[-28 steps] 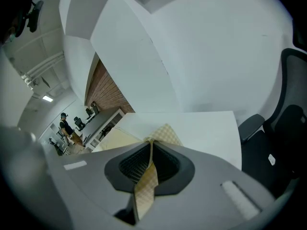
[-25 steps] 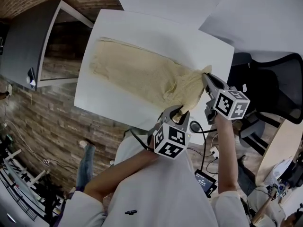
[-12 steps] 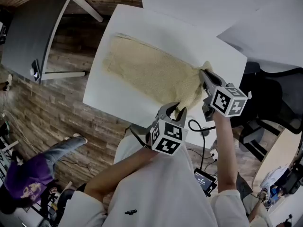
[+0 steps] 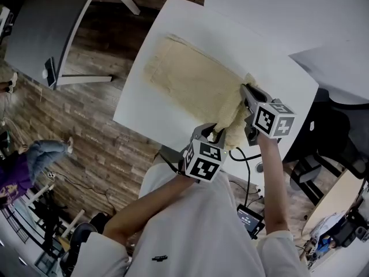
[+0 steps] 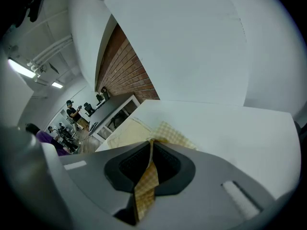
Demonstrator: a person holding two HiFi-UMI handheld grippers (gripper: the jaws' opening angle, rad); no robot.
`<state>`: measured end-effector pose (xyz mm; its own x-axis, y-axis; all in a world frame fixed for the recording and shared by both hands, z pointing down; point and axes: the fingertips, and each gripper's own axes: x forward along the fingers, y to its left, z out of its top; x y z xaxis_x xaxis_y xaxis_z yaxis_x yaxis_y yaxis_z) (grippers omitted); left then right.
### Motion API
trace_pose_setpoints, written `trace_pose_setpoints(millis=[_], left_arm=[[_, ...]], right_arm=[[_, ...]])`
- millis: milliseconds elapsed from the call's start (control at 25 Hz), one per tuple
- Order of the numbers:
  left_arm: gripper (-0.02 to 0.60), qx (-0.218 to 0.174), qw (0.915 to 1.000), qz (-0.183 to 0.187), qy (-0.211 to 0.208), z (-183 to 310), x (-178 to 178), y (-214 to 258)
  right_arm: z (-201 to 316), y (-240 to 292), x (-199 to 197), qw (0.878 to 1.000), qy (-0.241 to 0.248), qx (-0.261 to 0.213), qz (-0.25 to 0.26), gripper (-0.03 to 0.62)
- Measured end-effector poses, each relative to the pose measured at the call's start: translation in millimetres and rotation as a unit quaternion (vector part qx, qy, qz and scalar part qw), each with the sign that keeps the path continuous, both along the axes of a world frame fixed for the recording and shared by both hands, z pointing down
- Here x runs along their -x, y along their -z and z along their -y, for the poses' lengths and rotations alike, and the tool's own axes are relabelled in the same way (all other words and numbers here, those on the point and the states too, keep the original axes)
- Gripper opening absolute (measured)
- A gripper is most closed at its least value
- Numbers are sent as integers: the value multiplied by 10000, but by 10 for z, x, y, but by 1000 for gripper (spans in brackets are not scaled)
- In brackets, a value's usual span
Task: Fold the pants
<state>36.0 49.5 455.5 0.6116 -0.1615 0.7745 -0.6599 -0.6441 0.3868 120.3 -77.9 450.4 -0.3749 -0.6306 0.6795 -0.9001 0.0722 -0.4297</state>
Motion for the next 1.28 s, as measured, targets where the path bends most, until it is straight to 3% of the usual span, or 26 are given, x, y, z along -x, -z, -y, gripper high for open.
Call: trace_pose_setpoints(millis=[80,280,480,720,840,920,1040,1160,1280], left_arm=[[96,132,9999,69,79,49,112,-102],[131,471,9984,285,124,95,322,-337],[172,562,9968,557,114,161,502,-535],[157,752,9946,668,236,198,621,-745],[130,783,9944,658,277,231,643,-809],[129,773,9944,663,267,239,644,-825],[120,768,9942,717,242,222,639,-856],[107,766,9937,754,317,257,641,-908],[101,769,9933,768,394,283,649,-942]], right_arm=[[61,-106,125,9999,52,130,-4,36],[164,-290,291,9991,28,419,61,128],[170,-349,271,9988,-69,490,52,130],[-35,-397,99,9978,-219,622,-98,109],[-118,-444,64,9973,26,661,-320,111],[-128,-460,63,9948,437,637,-664,153],[-86,-486,65,9758,1445,596,-1529,163],[-26,-611,118,9394,2570,752,-2140,179],[60,-783,189,9101,3263,857,-2405,190]])
